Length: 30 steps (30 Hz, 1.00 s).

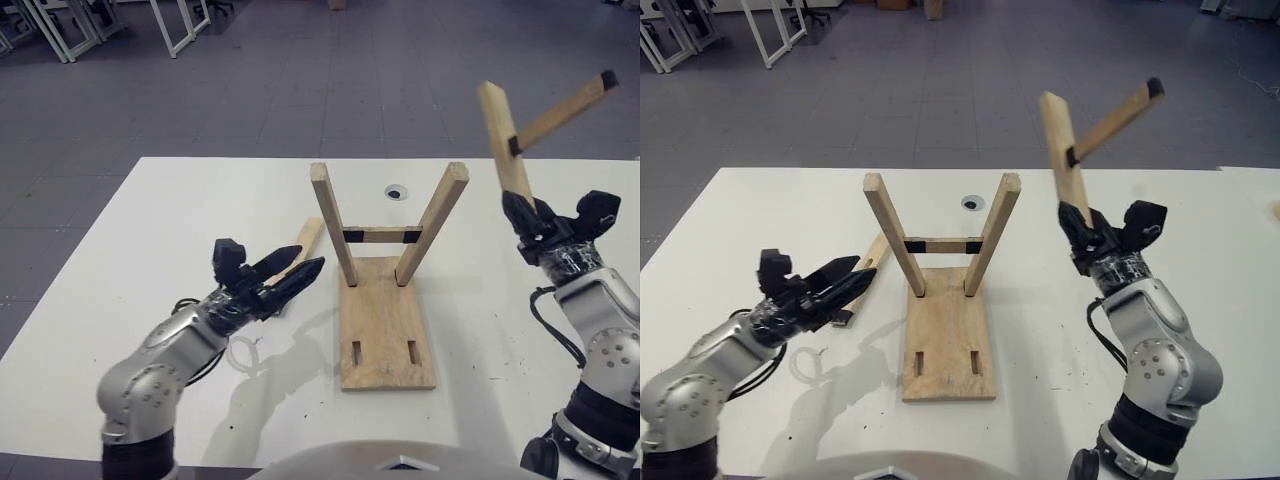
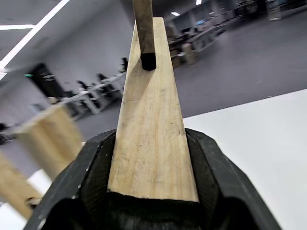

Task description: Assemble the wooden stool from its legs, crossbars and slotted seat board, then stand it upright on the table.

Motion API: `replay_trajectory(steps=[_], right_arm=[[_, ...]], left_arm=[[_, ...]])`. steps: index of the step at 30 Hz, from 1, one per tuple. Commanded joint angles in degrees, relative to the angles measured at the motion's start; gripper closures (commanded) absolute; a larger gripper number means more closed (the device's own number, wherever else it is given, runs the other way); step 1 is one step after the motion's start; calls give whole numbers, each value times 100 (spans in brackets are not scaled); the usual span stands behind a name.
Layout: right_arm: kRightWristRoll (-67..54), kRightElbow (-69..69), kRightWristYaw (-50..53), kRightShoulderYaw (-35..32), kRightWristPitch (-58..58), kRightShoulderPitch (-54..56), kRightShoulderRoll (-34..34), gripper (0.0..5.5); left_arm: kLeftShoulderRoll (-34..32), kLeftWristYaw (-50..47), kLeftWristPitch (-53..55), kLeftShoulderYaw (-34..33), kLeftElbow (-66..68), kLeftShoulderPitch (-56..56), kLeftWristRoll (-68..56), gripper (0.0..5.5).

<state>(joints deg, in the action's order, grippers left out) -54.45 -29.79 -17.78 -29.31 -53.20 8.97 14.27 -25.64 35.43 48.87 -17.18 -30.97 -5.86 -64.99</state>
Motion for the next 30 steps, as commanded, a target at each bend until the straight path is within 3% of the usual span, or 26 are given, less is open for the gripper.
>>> replay_trajectory(steps=[1,8,15,24,29,30], right_arm=[[-2574,-421,-1002,275,-908,-336,788,346],[-2624,-425,-1099,1513,-859,-438,1058,346],[-2592,-686,-1181,2306,-669,-744,1222,346],[-2557,-653,-1205,2619,-424,-701,1473,346],[-2299,-315,-959,2596,-419,-550,1632,346],[-2329,-251,-929,2549,-433,-500,1675,306]], left_arm=[[-429,315,673,-55,328,415,-1630,169],[-176,33,765,647,683,1057,-2364,169],[-3,-259,607,768,909,1246,-2705,185],[-314,-96,909,829,992,1180,-3066,327],[-528,140,935,683,1210,1312,-3133,333],[-473,131,773,647,1275,1364,-2896,333]])
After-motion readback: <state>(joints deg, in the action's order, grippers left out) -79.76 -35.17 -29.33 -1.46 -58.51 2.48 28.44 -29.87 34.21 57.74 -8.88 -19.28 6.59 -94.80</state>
